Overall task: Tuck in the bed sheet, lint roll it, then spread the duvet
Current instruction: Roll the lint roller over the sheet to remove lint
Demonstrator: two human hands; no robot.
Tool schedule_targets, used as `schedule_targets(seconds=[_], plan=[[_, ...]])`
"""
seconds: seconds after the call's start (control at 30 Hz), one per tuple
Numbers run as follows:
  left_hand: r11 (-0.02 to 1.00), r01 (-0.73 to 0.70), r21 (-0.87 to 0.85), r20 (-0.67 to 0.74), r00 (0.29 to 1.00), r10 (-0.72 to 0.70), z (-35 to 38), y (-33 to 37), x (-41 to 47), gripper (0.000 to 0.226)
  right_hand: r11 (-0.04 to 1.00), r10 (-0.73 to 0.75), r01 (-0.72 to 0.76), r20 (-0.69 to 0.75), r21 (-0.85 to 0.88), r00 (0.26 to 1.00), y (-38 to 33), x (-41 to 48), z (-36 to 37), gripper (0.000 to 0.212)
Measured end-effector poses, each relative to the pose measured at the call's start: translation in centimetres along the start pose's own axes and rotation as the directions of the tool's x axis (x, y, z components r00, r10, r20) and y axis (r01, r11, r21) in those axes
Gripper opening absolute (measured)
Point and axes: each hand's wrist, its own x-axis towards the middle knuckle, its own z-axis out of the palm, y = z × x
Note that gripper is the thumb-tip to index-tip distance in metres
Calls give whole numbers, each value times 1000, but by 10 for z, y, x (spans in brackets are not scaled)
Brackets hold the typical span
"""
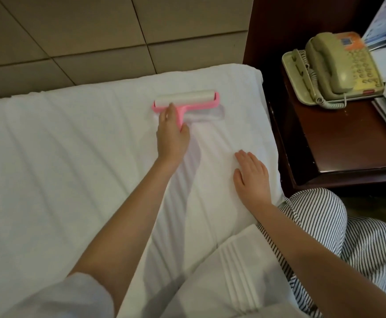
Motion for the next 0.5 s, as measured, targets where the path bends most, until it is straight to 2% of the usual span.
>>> schedule_targets(seconds=[0.1,0.17,0.27,0.33,0.4,0.5], plan=[[980,25,196,7,1000,-27,-10,-13,-33,48,997,47,-43,-58,71,997,0,1,0,50],[942,-28,335,61,998,8,-14,-27,-69,51,997,44,-39,-82,64,996,-1,1,1,49],[906,-141,400,96,989,112,-17,-45,-117,47,999,27,-22,-107,49,994,-2,0,3,54],[882,-170,439,81,985,149,-18,-45,-103,45,999,31,-27,-106,40,994,-2,1,4,55],[902,-97,422,119,992,50,-13,-23,-61,50,999,28,-25,-103,27,994,-1,1,5,55],[922,-33,386,120,993,-15,12,6,12,52,999,32,-30,-103,23,994,0,2,6,56]])
